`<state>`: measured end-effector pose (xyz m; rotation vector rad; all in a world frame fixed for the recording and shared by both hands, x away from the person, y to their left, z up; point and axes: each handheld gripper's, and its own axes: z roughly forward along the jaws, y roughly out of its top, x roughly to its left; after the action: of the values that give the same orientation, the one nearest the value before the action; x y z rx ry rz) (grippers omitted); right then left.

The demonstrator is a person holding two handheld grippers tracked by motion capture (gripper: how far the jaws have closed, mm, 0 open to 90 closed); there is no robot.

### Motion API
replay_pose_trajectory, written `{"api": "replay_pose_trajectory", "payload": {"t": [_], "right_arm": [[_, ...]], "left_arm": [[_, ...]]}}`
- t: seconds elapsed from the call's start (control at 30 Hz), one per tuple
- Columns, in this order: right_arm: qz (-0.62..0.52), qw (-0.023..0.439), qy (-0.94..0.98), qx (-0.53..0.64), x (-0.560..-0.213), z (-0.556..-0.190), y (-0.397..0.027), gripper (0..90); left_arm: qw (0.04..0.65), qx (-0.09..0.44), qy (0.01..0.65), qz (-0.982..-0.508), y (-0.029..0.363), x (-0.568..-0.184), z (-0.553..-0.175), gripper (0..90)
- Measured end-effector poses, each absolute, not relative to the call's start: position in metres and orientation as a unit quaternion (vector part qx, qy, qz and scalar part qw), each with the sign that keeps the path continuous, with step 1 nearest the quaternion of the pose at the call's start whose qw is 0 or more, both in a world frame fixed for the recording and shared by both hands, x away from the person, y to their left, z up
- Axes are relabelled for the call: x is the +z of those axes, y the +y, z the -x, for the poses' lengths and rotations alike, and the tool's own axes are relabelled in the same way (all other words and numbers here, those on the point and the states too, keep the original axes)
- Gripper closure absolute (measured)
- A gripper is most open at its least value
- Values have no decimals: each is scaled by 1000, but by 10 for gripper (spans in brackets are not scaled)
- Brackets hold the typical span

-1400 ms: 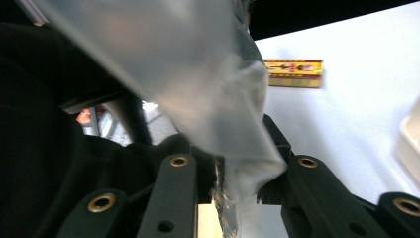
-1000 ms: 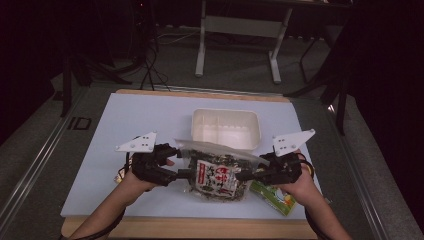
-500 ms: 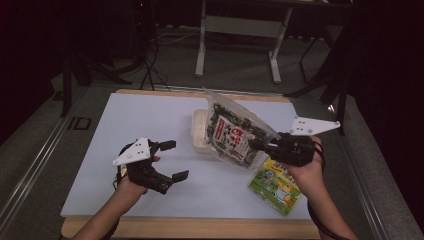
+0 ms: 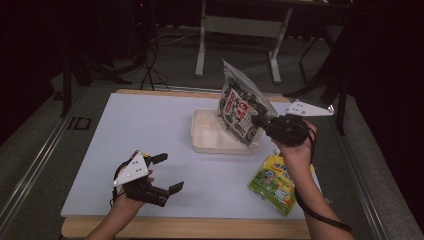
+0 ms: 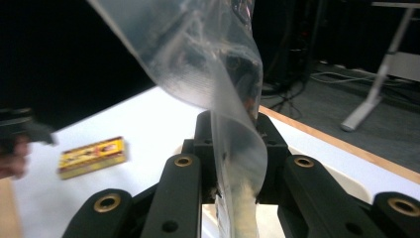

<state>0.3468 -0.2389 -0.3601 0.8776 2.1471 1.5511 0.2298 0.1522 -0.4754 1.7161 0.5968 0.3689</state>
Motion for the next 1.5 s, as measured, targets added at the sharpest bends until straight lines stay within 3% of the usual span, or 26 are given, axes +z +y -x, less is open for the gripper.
{"api": "replay_pose_trajectory", "payload": {"t": [0.67,1.5], "right_arm": [[-362,173,758,515,-408,-392,-234,770],[-369,159,760,511,-443,-409,-237,768]], "left_arm": [[608,148,277,-729,156,-494,-226,11],[606,140,285,-729,160,-500,-229,12]]}}
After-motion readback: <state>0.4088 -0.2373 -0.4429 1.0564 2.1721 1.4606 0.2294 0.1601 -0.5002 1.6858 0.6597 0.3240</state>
